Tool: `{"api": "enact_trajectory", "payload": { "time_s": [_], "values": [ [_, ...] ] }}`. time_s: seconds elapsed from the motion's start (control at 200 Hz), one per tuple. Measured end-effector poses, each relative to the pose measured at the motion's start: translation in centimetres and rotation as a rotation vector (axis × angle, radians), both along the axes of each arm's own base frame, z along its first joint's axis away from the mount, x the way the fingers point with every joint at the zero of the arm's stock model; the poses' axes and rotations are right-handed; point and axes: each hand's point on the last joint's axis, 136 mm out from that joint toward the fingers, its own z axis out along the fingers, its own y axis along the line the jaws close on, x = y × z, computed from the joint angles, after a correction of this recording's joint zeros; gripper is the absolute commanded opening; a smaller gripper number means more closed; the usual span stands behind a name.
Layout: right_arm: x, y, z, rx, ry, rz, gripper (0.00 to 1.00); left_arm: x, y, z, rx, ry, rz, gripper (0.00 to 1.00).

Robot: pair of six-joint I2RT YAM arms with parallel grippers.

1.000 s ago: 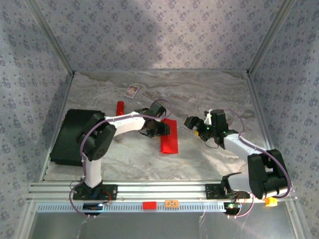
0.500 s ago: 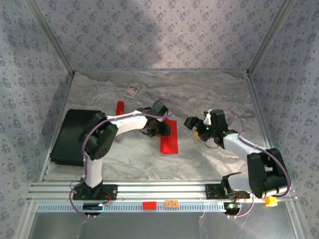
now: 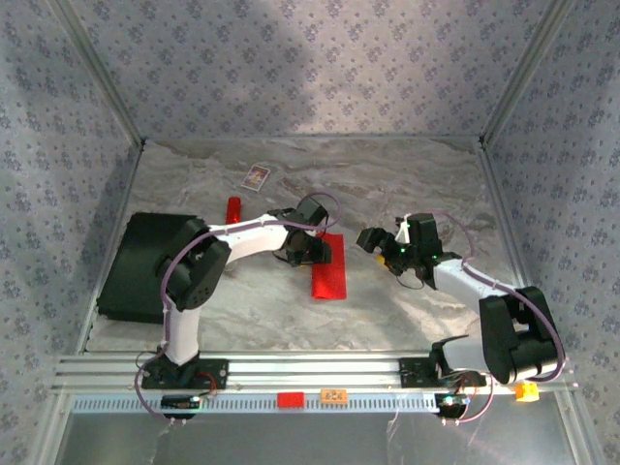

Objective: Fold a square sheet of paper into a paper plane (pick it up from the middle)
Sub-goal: First fold the square sheet of paper in half at the center of the table.

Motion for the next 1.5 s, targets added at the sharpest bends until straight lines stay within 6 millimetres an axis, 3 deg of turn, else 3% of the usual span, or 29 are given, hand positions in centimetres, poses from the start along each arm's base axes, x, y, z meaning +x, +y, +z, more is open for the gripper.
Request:
{"api": "enact_trajectory", "payload": {
  "time_s": [1.504],
  "values": [
    [0.32, 0.10, -0.36, -0.005, 0.013, 0.003, 0.93, 0.11, -0.10, -0.32, 0.048, 0.003, 0.012, 0.57]
  ]
}}
